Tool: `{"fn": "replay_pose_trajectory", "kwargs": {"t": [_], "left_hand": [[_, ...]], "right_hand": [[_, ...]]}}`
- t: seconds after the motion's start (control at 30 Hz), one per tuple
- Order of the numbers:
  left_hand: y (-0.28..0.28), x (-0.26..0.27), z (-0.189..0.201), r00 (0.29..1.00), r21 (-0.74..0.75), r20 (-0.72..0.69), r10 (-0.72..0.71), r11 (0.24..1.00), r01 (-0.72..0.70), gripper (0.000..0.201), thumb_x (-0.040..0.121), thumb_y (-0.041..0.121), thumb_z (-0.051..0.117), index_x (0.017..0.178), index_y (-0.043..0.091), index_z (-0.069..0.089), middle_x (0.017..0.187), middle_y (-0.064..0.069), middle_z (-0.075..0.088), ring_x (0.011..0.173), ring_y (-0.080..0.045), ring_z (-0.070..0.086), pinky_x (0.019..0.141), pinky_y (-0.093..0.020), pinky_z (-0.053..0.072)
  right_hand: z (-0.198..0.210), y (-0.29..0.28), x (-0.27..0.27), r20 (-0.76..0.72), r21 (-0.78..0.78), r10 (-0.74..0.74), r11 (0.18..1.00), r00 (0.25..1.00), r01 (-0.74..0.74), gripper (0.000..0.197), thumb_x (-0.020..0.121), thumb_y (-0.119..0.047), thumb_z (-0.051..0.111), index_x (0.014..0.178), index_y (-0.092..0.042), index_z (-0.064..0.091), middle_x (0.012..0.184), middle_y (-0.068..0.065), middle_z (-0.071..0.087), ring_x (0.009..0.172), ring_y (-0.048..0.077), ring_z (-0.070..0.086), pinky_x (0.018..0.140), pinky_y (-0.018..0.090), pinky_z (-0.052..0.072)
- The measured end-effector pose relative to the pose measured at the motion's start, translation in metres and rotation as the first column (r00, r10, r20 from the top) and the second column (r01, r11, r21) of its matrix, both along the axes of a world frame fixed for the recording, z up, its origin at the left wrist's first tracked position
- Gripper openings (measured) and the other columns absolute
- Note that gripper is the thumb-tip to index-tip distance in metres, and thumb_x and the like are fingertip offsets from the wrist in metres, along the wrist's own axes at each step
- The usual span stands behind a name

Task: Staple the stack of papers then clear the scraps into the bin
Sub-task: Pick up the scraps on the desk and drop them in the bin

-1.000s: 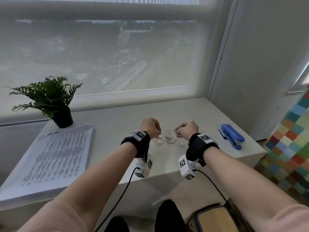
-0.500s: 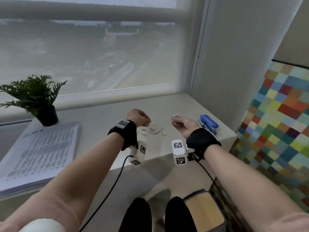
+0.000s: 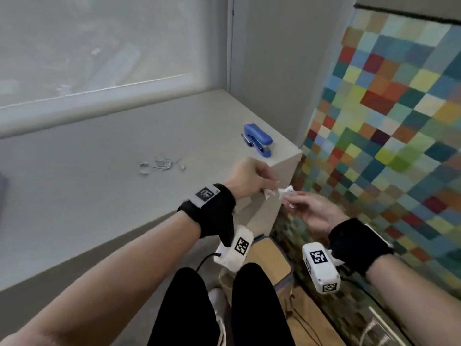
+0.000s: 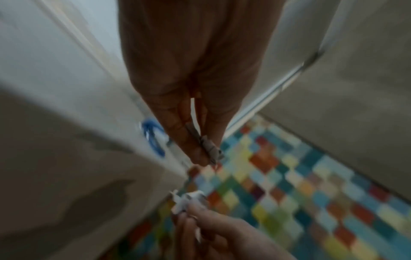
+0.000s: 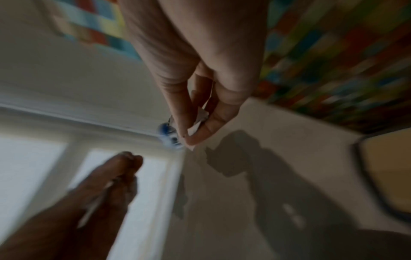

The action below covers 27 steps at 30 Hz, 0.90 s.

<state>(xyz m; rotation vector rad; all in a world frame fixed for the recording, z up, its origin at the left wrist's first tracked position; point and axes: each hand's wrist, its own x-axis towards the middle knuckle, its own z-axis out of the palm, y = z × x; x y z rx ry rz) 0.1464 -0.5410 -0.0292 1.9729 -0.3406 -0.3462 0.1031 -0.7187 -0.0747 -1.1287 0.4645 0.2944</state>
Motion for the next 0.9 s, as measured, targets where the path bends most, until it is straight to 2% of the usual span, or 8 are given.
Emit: {"fn": "replay_pose_trajectory", "kwargs": {"t": [0.13, 0.23, 0.33, 0.4, 0.57, 0.67, 0.77, 0.9], "left_hand": [[-0.030, -0.004, -0.072, 0.993, 0.151, -0.066, -0.101, 0.982, 0.110, 0.013, 0.074, 0.009, 0.077, 0.083, -0.001, 0.075, 0.071, -0.005, 0.067, 0.051, -0.003, 0.055, 0.054, -0.012, 0.053], [-0.036, -0.003, -0.126, 0.973, 0.187, -0.193, -0.127, 0.969, 0.164, 0.015, 0.077, 0.003, 0.074, 0.086, -0.010, 0.073, 0.070, -0.014, 0.068, 0.057, -0.008, 0.060, 0.071, -0.026, 0.057], [-0.035, 0.004, -0.169, 0.947, 0.299, -0.275, -0.164, 0.922, 0.246, 0.022, 0.083, 0.005, 0.068, 0.097, -0.012, 0.071, 0.086, -0.025, 0.073, 0.055, 0.002, 0.065, 0.056, -0.010, 0.052], [-0.034, 0.010, -0.195, 0.949, 0.398, -0.274, -0.157, 0.879, 0.261, 0.032, 0.084, 0.007, 0.064, 0.114, -0.006, 0.066, 0.093, -0.022, 0.075, 0.075, -0.016, 0.073, 0.065, -0.021, 0.055], [-0.046, 0.027, -0.281, 0.945, 0.473, -0.322, -0.055, 0.856, 0.211, 0.052, 0.087, 0.004, 0.052, 0.137, 0.017, 0.049, 0.078, -0.003, 0.067, 0.063, -0.013, 0.064, 0.060, -0.015, 0.055], [-0.055, 0.033, -0.328, 0.936, 0.598, -0.351, -0.017, 0.765, 0.238, 0.032, 0.085, 0.011, 0.054, 0.114, 0.006, 0.066, 0.099, -0.013, 0.069, 0.102, -0.031, 0.066, 0.087, -0.034, 0.055], [-0.060, 0.032, -0.364, 0.910, 0.610, -0.415, 0.000, 0.742, 0.278, 0.039, 0.081, 0.014, 0.058, 0.119, 0.004, 0.061, 0.122, -0.014, 0.064, 0.113, -0.031, 0.060, 0.098, -0.039, 0.051], [-0.064, 0.029, -0.396, 0.909, 0.704, -0.417, 0.031, 0.644, 0.301, 0.036, 0.094, 0.018, 0.048, 0.127, 0.005, 0.052, 0.135, -0.014, 0.054, 0.125, -0.030, 0.052, 0.105, -0.040, 0.044]], "right_hand": [[-0.067, -0.032, -0.011, -0.190, -0.075, -0.019, 0.997, 0.982, 0.005, 0.009, 0.088, 0.008, 0.054, 0.087, 0.005, 0.062, 0.081, 0.011, 0.066, 0.071, 0.016, 0.065, 0.055, 0.017, 0.058], [-0.108, -0.043, -0.012, -0.317, -0.187, 0.074, 0.972, 0.946, -0.139, 0.009, 0.087, 0.004, 0.059, 0.094, 0.007, 0.064, 0.090, 0.013, 0.064, 0.080, 0.021, 0.060, 0.067, 0.026, 0.056], [-0.150, -0.043, -0.007, -0.381, -0.227, 0.152, 0.941, 0.912, -0.252, 0.024, 0.084, 0.004, 0.063, 0.061, -0.001, 0.068, 0.074, 0.011, 0.062, 0.070, 0.023, 0.058, 0.063, 0.030, 0.049], [-0.179, -0.037, -0.001, -0.420, -0.240, 0.175, 0.925, 0.890, -0.295, 0.043, 0.082, 0.006, 0.066, 0.041, -0.008, 0.061, 0.058, 0.006, 0.057, 0.063, 0.022, 0.052, 0.061, 0.029, 0.043], [-0.237, -0.022, 0.021, -0.517, -0.306, 0.240, 0.845, 0.822, -0.439, 0.033, 0.084, 0.014, 0.058, 0.069, -0.012, 0.045, 0.061, 0.012, 0.048, 0.046, 0.019, 0.041, 0.045, 0.023, 0.034], [-0.279, -0.014, 0.032, -0.541, -0.448, 0.389, 0.617, 0.746, -0.647, 0.032, 0.087, -0.001, 0.060, 0.059, -0.012, 0.049, 0.062, 0.013, 0.051, 0.051, 0.019, 0.041, 0.053, 0.028, 0.036], [-0.305, -0.005, 0.036, -0.554, -0.551, 0.468, 0.415, 0.689, -0.724, 0.025, 0.089, -0.007, 0.057, 0.065, -0.007, 0.064, 0.070, 0.012, 0.065, 0.057, 0.018, 0.057, 0.052, 0.020, 0.040], [-0.321, 0.007, 0.030, -0.556, -0.640, 0.513, 0.238, 0.654, -0.731, 0.043, 0.093, -0.004, 0.044, 0.055, -0.019, 0.034, 0.056, 0.003, 0.040, 0.048, 0.014, 0.032, 0.046, 0.020, 0.025]]}}
